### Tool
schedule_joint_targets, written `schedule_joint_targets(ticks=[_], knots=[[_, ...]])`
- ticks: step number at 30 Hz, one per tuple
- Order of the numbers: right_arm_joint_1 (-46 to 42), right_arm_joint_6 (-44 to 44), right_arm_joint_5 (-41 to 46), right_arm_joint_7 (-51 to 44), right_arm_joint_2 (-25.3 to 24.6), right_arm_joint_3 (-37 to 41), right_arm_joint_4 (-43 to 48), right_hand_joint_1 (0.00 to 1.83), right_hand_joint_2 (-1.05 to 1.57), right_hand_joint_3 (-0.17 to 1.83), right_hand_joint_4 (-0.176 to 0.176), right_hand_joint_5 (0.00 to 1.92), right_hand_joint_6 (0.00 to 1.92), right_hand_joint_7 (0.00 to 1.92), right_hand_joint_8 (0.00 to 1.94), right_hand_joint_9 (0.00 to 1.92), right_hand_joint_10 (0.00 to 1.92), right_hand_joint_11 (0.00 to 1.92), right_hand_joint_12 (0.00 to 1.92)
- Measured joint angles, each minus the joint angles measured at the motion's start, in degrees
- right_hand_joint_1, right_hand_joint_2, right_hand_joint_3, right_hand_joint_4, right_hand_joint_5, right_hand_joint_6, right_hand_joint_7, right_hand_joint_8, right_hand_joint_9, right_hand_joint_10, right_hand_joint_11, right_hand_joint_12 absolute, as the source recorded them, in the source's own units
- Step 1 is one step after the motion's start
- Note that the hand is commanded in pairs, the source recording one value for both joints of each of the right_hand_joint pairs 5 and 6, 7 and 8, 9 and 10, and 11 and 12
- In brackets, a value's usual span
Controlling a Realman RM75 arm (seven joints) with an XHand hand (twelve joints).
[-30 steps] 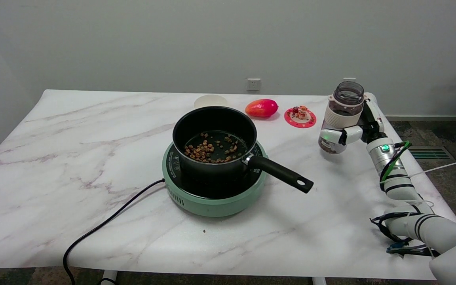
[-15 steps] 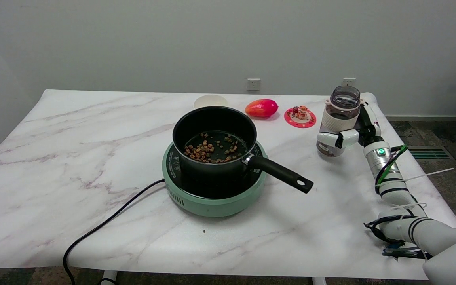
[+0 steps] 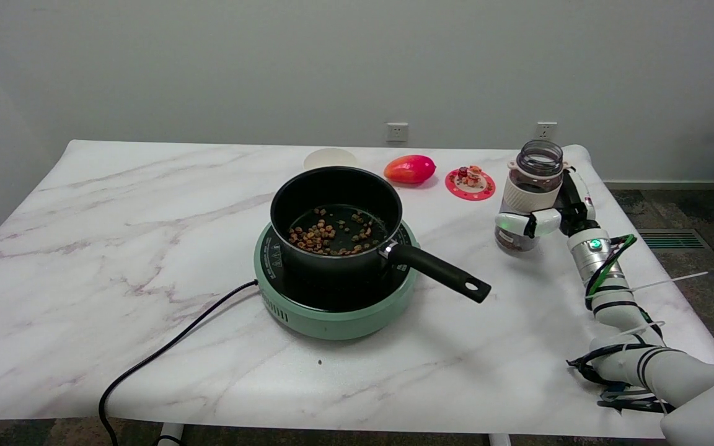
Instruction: Place the bottle onto the table.
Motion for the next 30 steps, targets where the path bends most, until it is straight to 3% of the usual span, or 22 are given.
schedule_joint_targets(ticks=[6, 14, 18, 21, 23, 26, 30], knots=[[-0.41, 0.17, 0.20, 0.06, -0.17, 0.11, 0.15, 1.45, 0.38, 1.34, 0.000, 1.44, 1.44, 1.76, 1.76, 1.36, 1.36, 1.16, 1.16], [-0.84, 0.32, 0.35, 0.09, -0.30, 0.31, 0.30, 1.42, 0.16, 1.55, 0.000, 1.26, 1.26, 1.62, 1.62, 1.32, 1.32, 1.09, 1.09], [-1.04, 0.51, 0.38, 0.11, -0.34, 0.37, 0.36, 1.36, -0.15, 1.68, 0.000, 1.03, 1.03, 1.47, 1.47, 1.21, 1.21, 0.95, 0.95], [-1.21, 0.62, 0.39, 0.12, -0.35, 0.44, 0.38, 1.33, -0.35, 1.61, 0.000, 0.85, 0.85, 1.33, 1.33, 1.08, 1.08, 0.80, 0.80], [-1.35, 0.65, 0.39, 0.13, -0.36, 0.52, 0.39, 1.31, -0.54, 1.38, 0.000, 0.61, 0.61, 1.14, 1.14, 0.89, 0.89, 0.70, 0.70], [-1.63, 0.84, 0.40, 0.14, -0.38, 0.71, 0.41, 1.30, -0.65, 1.31, 0.000, 0.53, 0.53, 1.05, 1.05, 0.72, 0.72, 0.66, 0.66], [-1.96, 1.05, 0.43, 0.17, -0.38, 0.98, 0.43, 1.30, -0.70, 1.25, 0.000, 0.46, 0.46, 0.95, 0.95, 0.65, 0.65, 0.64, 0.64]])
